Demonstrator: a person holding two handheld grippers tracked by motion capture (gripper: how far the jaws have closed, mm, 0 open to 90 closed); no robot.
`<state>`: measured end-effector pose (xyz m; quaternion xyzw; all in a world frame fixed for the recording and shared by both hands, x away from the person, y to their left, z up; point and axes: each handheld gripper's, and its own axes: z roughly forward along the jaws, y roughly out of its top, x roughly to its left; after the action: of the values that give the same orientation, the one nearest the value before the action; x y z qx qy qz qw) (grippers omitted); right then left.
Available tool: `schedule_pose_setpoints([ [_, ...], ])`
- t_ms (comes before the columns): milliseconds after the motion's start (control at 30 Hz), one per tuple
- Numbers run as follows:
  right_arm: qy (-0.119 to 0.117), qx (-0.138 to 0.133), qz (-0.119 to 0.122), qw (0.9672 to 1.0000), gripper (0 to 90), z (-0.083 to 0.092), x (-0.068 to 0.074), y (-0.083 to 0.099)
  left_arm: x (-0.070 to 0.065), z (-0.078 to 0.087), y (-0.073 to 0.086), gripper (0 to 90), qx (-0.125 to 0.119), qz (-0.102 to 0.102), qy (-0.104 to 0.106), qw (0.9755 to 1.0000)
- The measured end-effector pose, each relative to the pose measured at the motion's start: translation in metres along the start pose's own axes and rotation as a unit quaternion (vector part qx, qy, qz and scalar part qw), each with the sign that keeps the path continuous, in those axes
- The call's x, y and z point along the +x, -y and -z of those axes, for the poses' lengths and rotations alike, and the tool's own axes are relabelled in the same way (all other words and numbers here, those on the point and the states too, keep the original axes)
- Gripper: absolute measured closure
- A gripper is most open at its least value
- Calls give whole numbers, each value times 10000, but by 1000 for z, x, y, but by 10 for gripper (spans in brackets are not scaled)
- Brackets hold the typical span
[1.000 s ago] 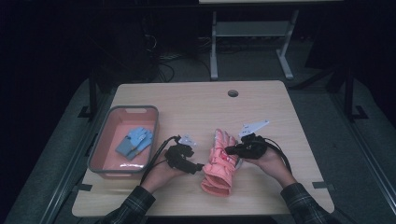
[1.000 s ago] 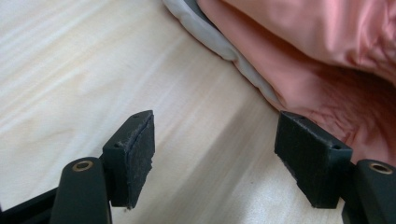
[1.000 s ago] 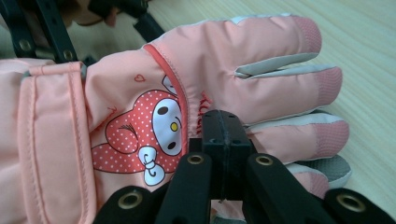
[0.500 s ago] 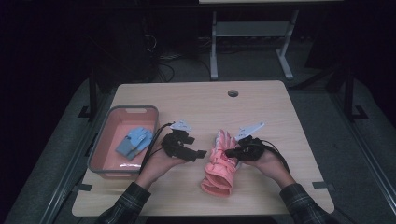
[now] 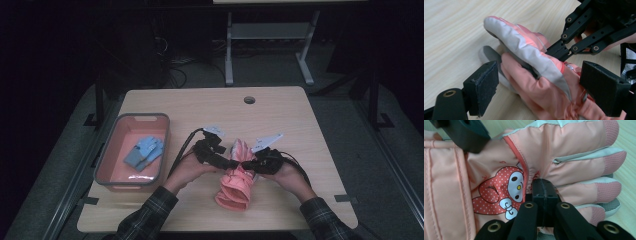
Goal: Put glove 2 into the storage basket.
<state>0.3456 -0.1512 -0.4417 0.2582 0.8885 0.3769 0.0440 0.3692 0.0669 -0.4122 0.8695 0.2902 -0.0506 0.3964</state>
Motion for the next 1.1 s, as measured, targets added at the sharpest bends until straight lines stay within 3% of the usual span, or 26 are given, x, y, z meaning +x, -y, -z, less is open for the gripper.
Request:
schedule_pose_setpoints([
  [100,6,11,-5,10000,900,0,1,1,1,-10,1,138,121,65,82,9999],
  [167,48,6,67,10000,900,1,0,2,1,-21,4,137,334,74,49,9994],
  [267,42,33,45,10000,900,1,3,3,3,-34,9,124,384,250,201,9987],
  [433,42,26,56,10000,900,2,3,5,5,-38,11,123,469,270,243,9982],
  [500,47,40,80,9999,900,1,3,6,8,-42,12,122,586,358,296,9972],
  [533,45,31,66,10000,900,1,3,7,11,-45,15,121,630,490,432,9959],
  [833,27,21,45,10000,900,0,4,8,14,-45,20,125,486,556,549,9958],
  [933,45,21,60,10000,900,0,5,8,20,-42,21,133,541,661,648,9942],
  [1100,25,12,88,10000,900,0,4,8,16,-42,19,132,658,700,495,9941],
])
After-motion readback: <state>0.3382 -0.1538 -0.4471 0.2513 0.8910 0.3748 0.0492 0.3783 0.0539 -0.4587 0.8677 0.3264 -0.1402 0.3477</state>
